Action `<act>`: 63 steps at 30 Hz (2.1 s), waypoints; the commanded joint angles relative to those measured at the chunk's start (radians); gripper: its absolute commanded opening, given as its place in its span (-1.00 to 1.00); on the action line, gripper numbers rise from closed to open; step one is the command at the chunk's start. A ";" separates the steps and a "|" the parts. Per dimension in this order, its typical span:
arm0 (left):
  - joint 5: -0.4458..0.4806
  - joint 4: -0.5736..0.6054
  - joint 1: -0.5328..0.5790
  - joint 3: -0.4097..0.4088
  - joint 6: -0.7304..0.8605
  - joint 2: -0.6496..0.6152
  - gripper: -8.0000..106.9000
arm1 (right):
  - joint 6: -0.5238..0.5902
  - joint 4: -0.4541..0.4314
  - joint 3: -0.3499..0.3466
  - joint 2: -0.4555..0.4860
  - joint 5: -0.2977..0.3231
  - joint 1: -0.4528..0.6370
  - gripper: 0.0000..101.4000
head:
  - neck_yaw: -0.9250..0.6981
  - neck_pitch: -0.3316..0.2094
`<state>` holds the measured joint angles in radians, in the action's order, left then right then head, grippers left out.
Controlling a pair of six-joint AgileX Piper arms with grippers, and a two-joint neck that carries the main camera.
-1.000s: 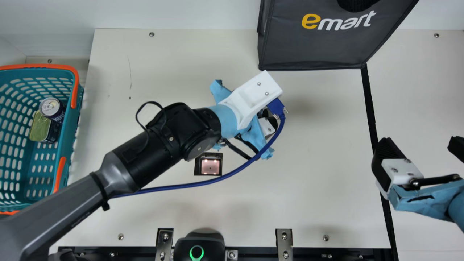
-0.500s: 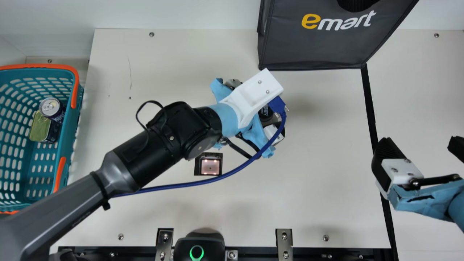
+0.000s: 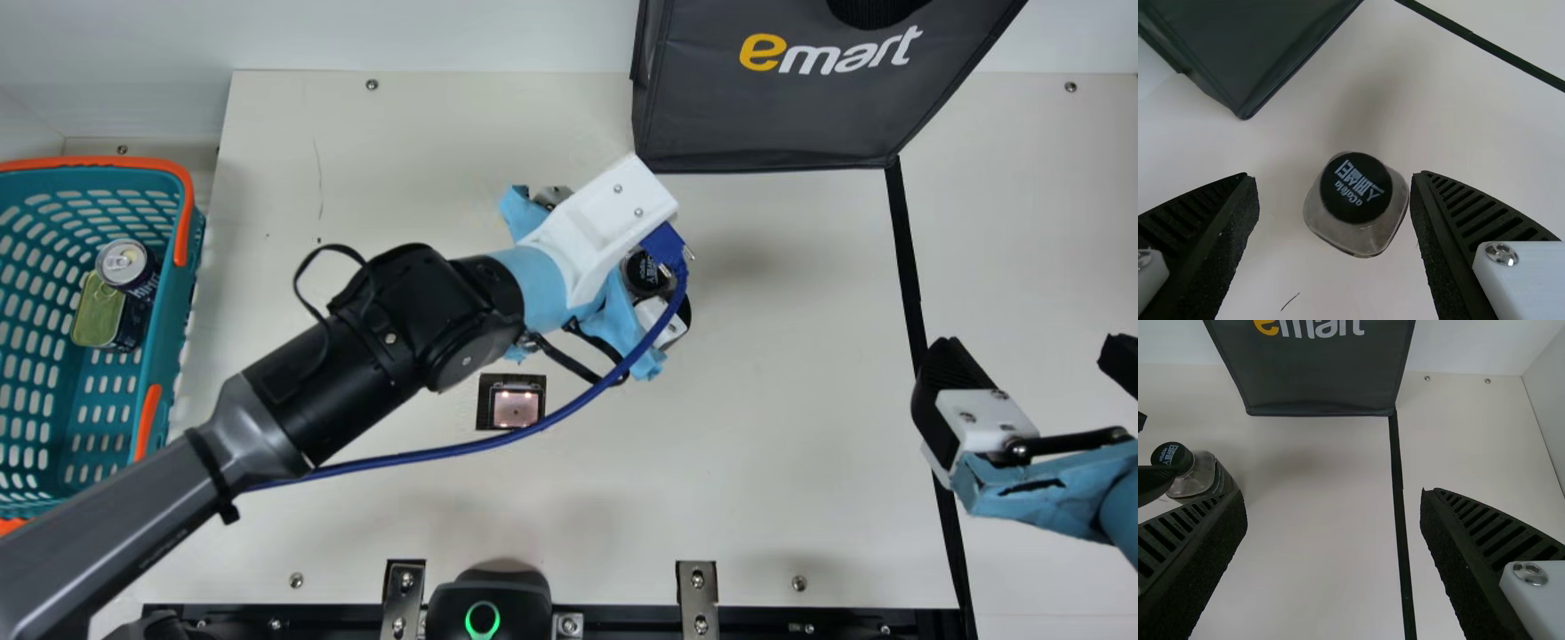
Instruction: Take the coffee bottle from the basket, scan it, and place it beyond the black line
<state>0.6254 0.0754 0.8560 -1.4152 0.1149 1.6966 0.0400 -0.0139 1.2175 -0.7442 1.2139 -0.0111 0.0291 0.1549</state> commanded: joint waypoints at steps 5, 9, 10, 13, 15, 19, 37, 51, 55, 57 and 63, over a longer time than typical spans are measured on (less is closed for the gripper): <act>0.006 -0.031 -0.026 0.012 -0.036 -0.028 0.71 | 0.000 0.000 0.000 0.000 0.000 0.000 0.79 | -0.002 -0.017; 0.010 -0.060 -0.045 0.025 -0.066 -0.050 0.71 | 0.000 0.000 0.000 0.000 0.000 0.000 0.79 | -0.002 -0.017; 0.012 -0.065 -0.050 0.029 -0.072 -0.057 0.71 | 0.000 0.000 0.000 0.000 0.000 0.000 0.79 | -0.002 -0.017; 0.015 -0.080 -0.066 0.039 -0.090 -0.075 0.71 | 0.000 0.000 0.000 0.000 0.000 0.000 0.79 | -0.002 -0.017; 0.016 -0.087 -0.079 0.047 -0.100 -0.088 0.71 | 0.000 0.000 0.000 0.000 0.000 0.000 0.79 | -0.002 -0.017; 0.018 -0.098 -0.107 0.063 -0.114 -0.114 0.71 | 0.000 0.000 0.000 0.000 0.000 0.000 0.79 | -0.002 -0.017; 0.006 -0.171 -0.263 0.189 -0.205 -0.263 0.71 | 0.000 0.000 0.000 0.000 0.000 0.000 0.79 | -0.002 -0.017; -0.003 -0.203 -0.411 0.301 -0.222 -0.402 0.71 | 0.000 0.000 0.000 0.000 0.000 0.000 0.79 | -0.002 -0.017; -0.002 -0.203 -0.459 0.328 -0.215 -0.441 0.71 | 0.000 0.000 0.000 0.000 0.000 0.000 0.79 | -0.002 -0.017; -0.001 -0.204 -0.483 0.342 -0.212 -0.463 0.71 | 0.000 0.000 0.000 0.000 0.000 0.000 0.79 | -0.002 -0.017; -0.001 -0.202 -0.548 0.386 -0.208 -0.526 0.71 | 0.000 0.000 0.000 0.000 0.000 0.000 0.79 | -0.002 -0.017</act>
<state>0.6254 -0.1285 0.3176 -1.0359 -0.0945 1.1811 0.0400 -0.0139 1.2175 -0.7442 1.2139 -0.0111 0.0291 0.1549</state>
